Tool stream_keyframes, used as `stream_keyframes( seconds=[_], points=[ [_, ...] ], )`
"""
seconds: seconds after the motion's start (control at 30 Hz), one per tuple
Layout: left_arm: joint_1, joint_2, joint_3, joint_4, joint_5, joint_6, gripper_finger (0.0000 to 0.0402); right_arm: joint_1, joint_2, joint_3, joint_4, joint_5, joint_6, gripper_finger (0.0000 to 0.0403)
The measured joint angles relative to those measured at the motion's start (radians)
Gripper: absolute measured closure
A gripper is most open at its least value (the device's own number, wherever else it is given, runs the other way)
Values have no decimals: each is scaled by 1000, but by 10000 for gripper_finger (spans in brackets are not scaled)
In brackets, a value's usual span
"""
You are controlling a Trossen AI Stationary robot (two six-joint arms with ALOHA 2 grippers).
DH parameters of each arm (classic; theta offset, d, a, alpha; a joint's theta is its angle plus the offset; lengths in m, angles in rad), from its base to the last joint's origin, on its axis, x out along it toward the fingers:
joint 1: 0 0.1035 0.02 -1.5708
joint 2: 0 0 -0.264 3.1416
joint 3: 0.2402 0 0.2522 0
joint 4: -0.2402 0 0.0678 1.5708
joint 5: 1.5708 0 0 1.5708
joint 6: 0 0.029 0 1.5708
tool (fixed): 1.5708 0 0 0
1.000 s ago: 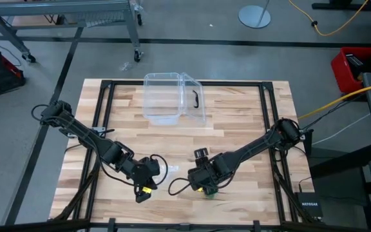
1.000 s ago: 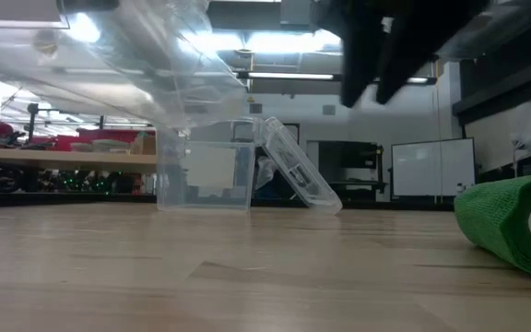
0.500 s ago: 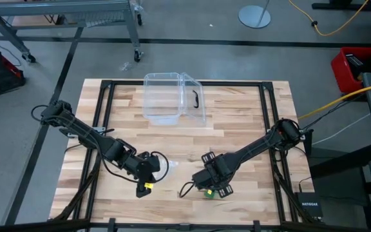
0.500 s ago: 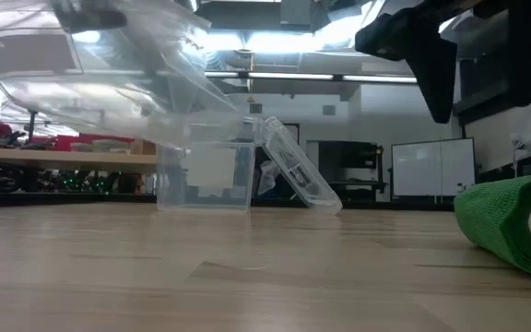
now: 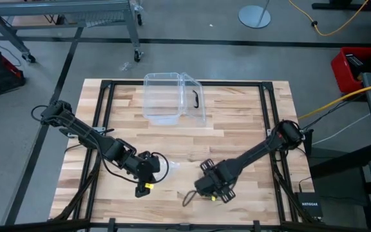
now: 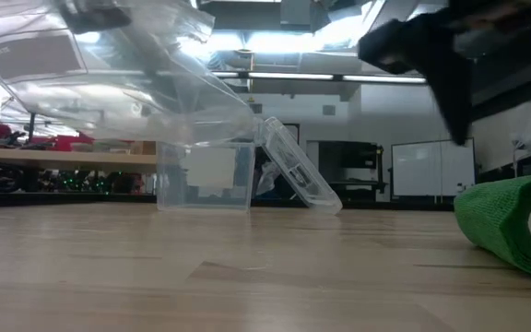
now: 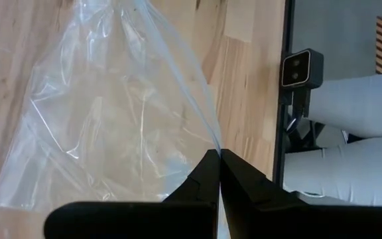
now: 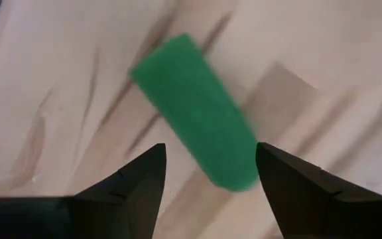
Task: Roll bandage
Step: Put the green bandage into the transparent zip bag
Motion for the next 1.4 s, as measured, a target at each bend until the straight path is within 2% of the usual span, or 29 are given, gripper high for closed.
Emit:
stream_keyframes(
  seconds=[0.1, 0.23, 0.3, 0.57, 0.9, 1.0, 1.17, 1.4],
  points=[
    [0, 0, 0, -12, 0, 15, 401, 24, 0, -39, 0, 23, -2, 164],
    [2, 0, 0, -10, 0, 16, 401, 44, 0, -80, 33, 169, -53, 164],
    [1, 0, 0, -9, 0, 14, 401, 45, 0, -105, 78, 201, -58, 164],
    [1, 0, 0, -9, 0, -10, 401, 45, 0, -184, 145, 194, -127, 164],
    [1, 0, 0, -10, 0, -11, 401, 44, 74, -185, 229, 177, -131, 167],
    [1, 0, 0, -12, 0, -13, 401, 44, 76, -184, 212, 161, -109, 191],
    [2, 0, 0, -12, -5, -14, 401, 43, 78, -168, 193, 117, 49, 269],
    [12, 0, 0, -12, -27, -62, 401, 42, 88, -118, 151, 114, 170, 270]
  ],
)
